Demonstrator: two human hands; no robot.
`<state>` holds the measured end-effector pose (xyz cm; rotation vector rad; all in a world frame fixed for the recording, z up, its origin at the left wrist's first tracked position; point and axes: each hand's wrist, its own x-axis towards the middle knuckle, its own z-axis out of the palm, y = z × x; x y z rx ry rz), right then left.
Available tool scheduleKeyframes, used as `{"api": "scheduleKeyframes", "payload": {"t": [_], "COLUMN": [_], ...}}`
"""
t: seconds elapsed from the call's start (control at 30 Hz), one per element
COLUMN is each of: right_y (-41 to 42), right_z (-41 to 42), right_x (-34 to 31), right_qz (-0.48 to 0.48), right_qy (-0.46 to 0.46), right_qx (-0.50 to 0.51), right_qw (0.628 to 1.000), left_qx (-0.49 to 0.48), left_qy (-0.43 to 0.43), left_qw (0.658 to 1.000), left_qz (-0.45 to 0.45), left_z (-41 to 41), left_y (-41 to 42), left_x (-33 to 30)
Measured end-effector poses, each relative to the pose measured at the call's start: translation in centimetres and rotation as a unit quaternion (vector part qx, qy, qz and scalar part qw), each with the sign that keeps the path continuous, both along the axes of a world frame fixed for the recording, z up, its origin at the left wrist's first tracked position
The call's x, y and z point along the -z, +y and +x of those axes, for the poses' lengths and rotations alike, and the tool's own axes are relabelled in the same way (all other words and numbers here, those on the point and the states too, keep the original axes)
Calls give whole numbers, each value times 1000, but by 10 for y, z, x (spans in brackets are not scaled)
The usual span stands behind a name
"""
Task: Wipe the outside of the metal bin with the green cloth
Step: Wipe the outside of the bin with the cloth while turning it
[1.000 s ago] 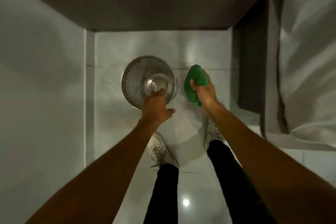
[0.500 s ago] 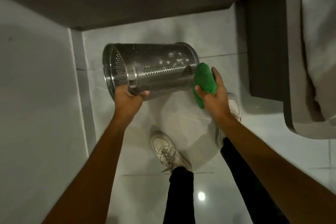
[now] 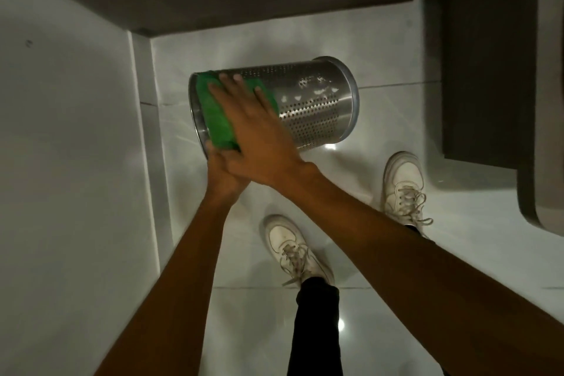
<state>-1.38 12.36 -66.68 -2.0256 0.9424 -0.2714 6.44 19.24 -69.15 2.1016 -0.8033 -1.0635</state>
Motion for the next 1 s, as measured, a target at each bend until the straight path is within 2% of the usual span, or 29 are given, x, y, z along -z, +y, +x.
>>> {"api": "scheduleKeyframes", "payload": {"t": [0.07, 0.13, 0.23, 0.33, 0.43, 0.57, 0.63, 0.8, 0.9, 1.0], "right_y": [-2, -14, -49, -76, -65, -41, -54, -120, -125, -91], "right_z": [9, -1, -32, -63, -49, -18, -23, -70, -92, -124], "right_x": [13, 30, 60, 76, 61, 46, 51, 80, 85, 85], "right_qz": [-14, 6, 46, 120, 70, 34, 51, 124, 146, 162], "right_qy": [-11, -18, 31, 79, 90, -10, 0, 99, 82, 73], "right_qx": [-37, -27, 82, 180, 101, 23, 40, 174, 169, 142], "right_qw": [999, 999, 995, 973, 988, 999, 998, 972, 971, 974], "left_qx": [-6, -36, -68, -44, -47, -30, -42, -24, -35, -73], "left_qy": [-16, -20, -1, -3, -18, -37, -23, -27, -40, -16], "left_qw": [1000, 999, 997, 998, 998, 998, 998, 999, 997, 996], "left_qz": [-23, -18, 41, 44, 43, 31, 33, 39, 46, 47], "left_z": [3, 5, 6, 5, 6, 5, 3, 1, -4, -9], "left_y": [0, 1, 2, 0, 1, 1, 0, -11, -12, -5], "left_x": [5, 9, 11, 15, 18, 19, 17, 16, 19, 16]}}
